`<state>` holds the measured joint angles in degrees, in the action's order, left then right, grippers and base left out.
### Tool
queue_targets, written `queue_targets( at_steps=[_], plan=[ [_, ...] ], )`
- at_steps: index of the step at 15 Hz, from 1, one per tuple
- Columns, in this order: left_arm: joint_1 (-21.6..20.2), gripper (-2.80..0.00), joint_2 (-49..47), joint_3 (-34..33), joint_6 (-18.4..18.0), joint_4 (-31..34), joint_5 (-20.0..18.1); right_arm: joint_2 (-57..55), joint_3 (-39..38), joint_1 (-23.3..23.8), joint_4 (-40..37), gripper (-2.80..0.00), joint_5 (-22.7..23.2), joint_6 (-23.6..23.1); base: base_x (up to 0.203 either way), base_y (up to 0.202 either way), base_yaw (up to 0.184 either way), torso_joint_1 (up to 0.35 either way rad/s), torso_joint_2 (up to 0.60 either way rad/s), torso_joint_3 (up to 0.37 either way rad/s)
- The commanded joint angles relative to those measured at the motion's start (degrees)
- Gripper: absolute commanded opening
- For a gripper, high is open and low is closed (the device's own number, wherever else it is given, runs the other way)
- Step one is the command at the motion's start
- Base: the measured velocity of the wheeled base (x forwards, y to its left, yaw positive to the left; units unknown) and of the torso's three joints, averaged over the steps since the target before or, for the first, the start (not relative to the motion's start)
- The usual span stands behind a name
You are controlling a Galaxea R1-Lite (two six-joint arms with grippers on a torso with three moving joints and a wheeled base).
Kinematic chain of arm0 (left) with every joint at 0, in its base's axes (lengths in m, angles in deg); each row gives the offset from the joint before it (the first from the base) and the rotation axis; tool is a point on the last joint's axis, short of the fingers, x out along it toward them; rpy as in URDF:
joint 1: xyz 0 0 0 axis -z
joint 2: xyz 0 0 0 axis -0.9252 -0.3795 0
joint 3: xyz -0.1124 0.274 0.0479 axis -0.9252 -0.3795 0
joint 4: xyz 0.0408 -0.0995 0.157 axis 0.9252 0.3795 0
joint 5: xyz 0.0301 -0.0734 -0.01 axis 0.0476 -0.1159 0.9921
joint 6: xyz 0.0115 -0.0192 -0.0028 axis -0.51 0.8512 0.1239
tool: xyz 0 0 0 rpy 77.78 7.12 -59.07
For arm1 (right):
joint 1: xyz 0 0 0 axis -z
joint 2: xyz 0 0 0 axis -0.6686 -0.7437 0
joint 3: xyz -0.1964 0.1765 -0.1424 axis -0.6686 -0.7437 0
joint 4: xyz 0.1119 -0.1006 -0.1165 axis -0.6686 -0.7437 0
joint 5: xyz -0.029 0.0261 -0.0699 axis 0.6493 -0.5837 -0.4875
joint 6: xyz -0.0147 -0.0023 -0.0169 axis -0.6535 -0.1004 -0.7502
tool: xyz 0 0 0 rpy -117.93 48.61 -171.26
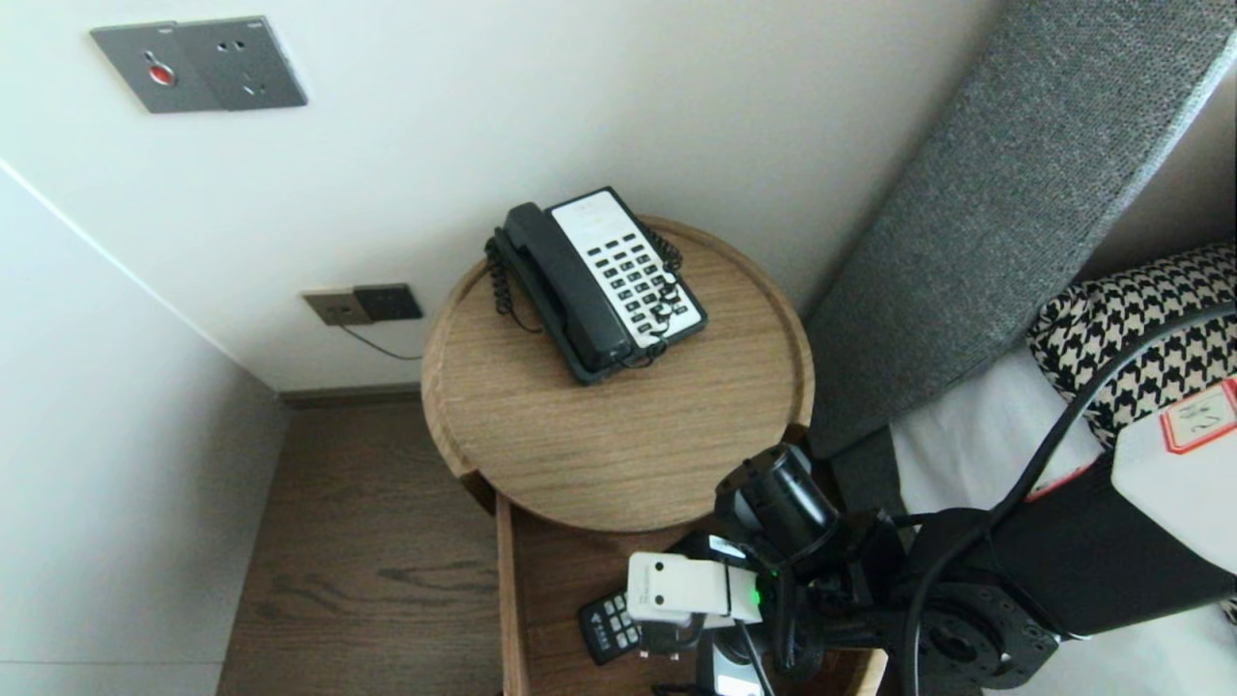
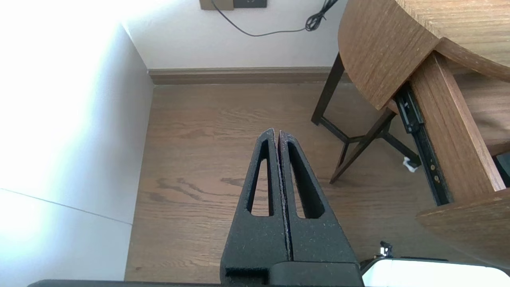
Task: Take the remote control out of the drawer one by one and place them on the table
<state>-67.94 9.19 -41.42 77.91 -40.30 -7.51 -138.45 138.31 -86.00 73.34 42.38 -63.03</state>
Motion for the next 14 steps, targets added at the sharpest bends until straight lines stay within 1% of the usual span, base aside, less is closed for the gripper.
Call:
queue_targets(
  at_steps=[1,5,9,11,14],
  plan=[
    [-0.02,-2.8,0.09,0.0,0.02,-0.03,0.01,-0.56,-0.15,0.08,0.07,0.0,0.17,-0.22,0.0,0.0,0.0,0.0,0.0,0.0],
    [-0.02,-2.8,0.09,0.0,0.02,-0.09,0.01,-3.52,2.11,0.53,0.27,0.0,0.16,-0.29,0.0,0.0,0.0,0.0,0.0,0.0],
    [-0.02,-2.8,0.09,0.0,0.02,-0.09,0.01,-3.46,1.46,0.71,0.11,0.0,0.0,-0.43,0.0,0.0,0.0,0.0,0.0,0.0],
    [-0.02,-2.8,0.09,0.0,0.02,0.0,0.01,-3.26,0.71,1.33,0.01,0.0,0.08,-1.63,0.0,0.0,0.0,0.0,0.0,0.0],
    [-0.02,-2.8,0.09,0.0,0.02,-0.01,0.01,-2.93,-0.37,3.5,0.01,0.0,0.0,-3.18,0.0,0.0,0.0,0.0,0.0,0.0]
  ],
)
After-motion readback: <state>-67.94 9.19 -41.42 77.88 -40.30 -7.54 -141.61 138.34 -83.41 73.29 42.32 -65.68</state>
